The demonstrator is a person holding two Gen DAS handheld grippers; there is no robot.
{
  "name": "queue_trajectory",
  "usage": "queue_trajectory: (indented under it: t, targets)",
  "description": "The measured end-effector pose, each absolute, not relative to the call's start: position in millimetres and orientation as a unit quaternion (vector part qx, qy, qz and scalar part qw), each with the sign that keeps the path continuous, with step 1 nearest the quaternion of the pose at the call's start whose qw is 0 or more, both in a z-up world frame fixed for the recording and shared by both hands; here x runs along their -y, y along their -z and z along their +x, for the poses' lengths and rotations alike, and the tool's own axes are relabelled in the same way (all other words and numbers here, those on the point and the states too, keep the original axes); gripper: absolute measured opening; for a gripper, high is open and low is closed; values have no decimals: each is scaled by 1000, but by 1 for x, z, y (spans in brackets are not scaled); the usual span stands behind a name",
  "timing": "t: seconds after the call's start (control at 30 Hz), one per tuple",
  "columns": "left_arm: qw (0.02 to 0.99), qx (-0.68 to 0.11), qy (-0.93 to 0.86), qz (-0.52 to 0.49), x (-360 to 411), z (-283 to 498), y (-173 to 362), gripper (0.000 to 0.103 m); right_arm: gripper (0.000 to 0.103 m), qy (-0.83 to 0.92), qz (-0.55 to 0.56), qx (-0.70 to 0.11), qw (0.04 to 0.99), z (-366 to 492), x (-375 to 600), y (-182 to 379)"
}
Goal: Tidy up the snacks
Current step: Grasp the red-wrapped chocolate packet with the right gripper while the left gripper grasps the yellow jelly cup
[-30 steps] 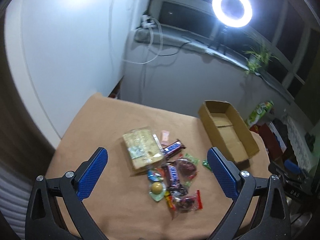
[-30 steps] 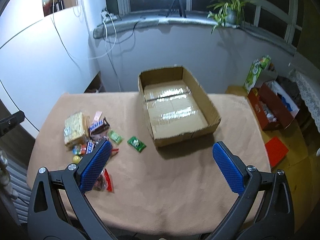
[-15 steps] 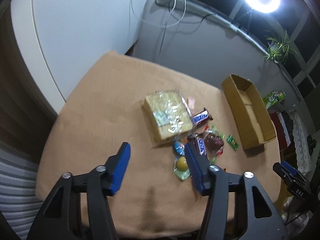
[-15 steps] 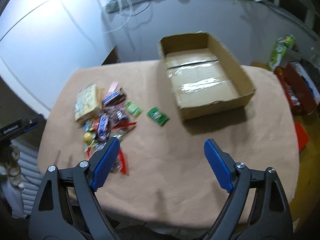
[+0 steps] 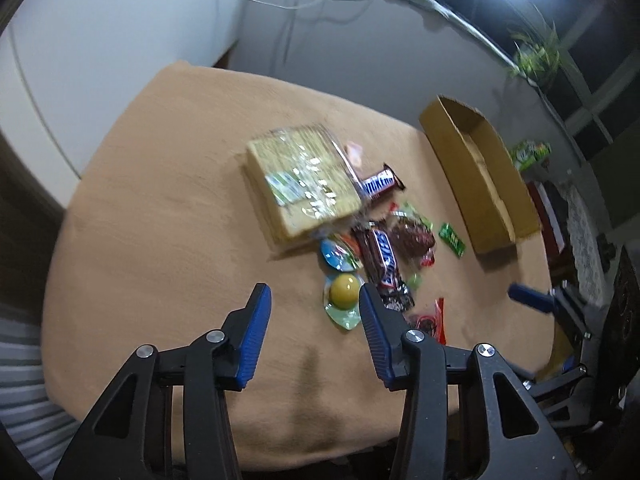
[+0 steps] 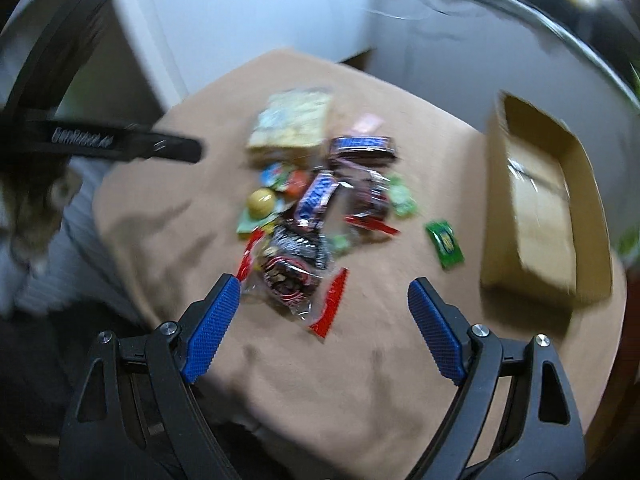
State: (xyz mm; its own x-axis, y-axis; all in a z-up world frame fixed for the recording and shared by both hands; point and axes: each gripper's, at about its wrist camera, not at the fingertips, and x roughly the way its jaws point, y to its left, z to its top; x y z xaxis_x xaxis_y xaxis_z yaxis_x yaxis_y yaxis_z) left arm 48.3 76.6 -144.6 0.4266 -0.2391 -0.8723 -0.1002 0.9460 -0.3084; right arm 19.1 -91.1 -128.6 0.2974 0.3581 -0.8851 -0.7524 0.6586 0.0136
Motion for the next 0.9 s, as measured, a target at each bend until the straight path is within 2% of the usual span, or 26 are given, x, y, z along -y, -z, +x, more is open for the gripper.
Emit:
queue_trajectory:
  t: [0.07, 0.17, 0.23, 0.4, 0.5, 0.73, 0.83, 0.9]
  targets:
    - [825, -541, 52, -154, -70, 50, 150, 44, 89, -375, -252, -461, 764, 15, 81, 134]
    - [818, -552, 67, -146, -60, 55, 160, 38, 87, -398, -310, -438, 744, 8, 66, 142]
    - [814, -557, 72, -149, -59, 58, 166, 37, 83, -413, -338, -425, 731, 3, 59, 145]
    - [805, -571, 84, -138, -53, 71, 180, 35, 82, -435, -390, -399, 706, -5, 42, 158]
    - [803, -577, 86, -124, -49, 75, 187, 31, 81, -438, -394, -402, 700, -1, 38, 165]
    - [795, -587, 94, -119, -47, 80, 199, 31, 77, -440, -381, -428, 691, 12, 33, 178]
    - [793, -589, 96, -118, -47, 83, 202, 31, 69, -439, -377, -441, 686, 20, 31, 186]
    - [792, -592, 96, -115, -44, 84, 204, 30, 53, -440, -367, -458, 680, 23, 31, 191]
